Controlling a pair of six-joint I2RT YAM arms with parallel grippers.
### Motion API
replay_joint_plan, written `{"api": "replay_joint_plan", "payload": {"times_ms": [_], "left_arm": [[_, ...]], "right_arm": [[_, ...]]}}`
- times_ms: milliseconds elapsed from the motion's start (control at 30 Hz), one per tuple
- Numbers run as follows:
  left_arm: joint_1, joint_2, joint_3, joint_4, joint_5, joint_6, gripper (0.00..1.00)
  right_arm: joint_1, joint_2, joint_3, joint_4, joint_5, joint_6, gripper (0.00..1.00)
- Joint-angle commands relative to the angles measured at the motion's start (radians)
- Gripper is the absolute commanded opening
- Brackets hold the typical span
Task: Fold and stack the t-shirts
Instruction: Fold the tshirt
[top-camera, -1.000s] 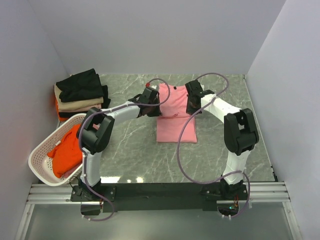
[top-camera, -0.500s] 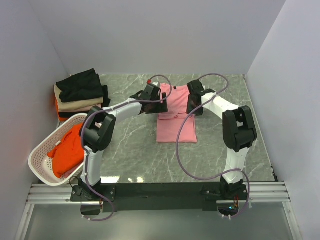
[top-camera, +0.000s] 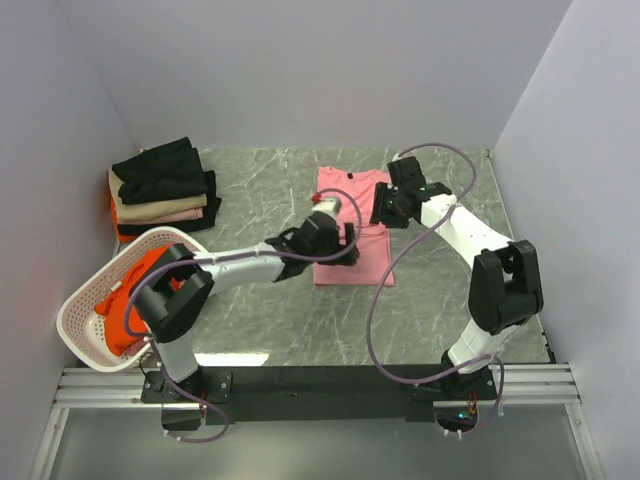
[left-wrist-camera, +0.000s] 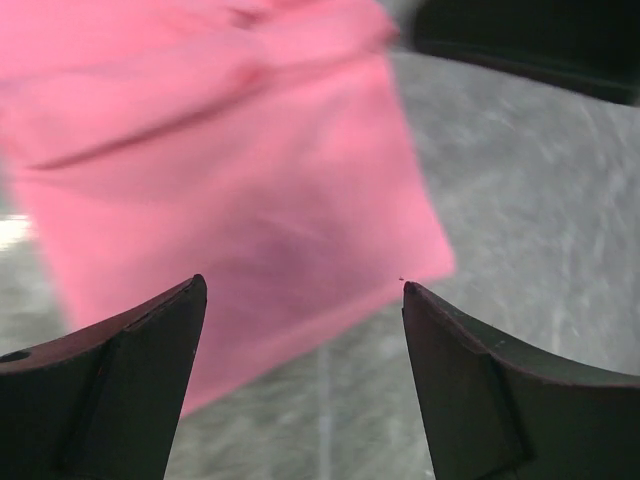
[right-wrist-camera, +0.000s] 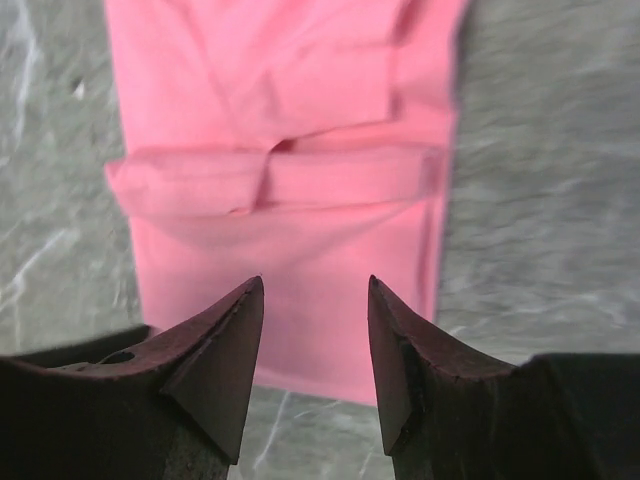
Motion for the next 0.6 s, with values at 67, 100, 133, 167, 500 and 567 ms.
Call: {"api": "replay_joint_plan", "payload": {"times_ms": [67,100,133,167,500,567], "left_arm": [[-0.092,0.062,0.019,0.189,-0.005,-0.018,0.85],[-0.1,0.084,0.019,0.199,-0.005,-0.015,0.84],[-0.101,0.095,0.019,0.21,-0.005,-0.013,0.84],[-0.103,0.104,0.013,0.215,-0.004,-0.013,0.84],[-0.123,0.14,-0.068,0.265,0.001,-0.033,0.84],[-0.13,0.14,-0.079,0.267,-0.001,-0.036,0.84]], "right_arm": [[0.013,0.052,-0.013,0.04,-0.175,-0.02,0.52],[0.013,0.07,-0.007,0.04,-0.182,-0.021,0.52],[0.013,0.079,0.007,0.04,-0.197,-0.026,0.52],[0.013,0.088,0.014,0.04,-0.227,-0.029,0.52],[0.06,0.254,0.116,0.0,-0.286,-0.06,0.5],[0.063,0.283,0.126,-0.007,-0.266,-0.058,0.5]]}}
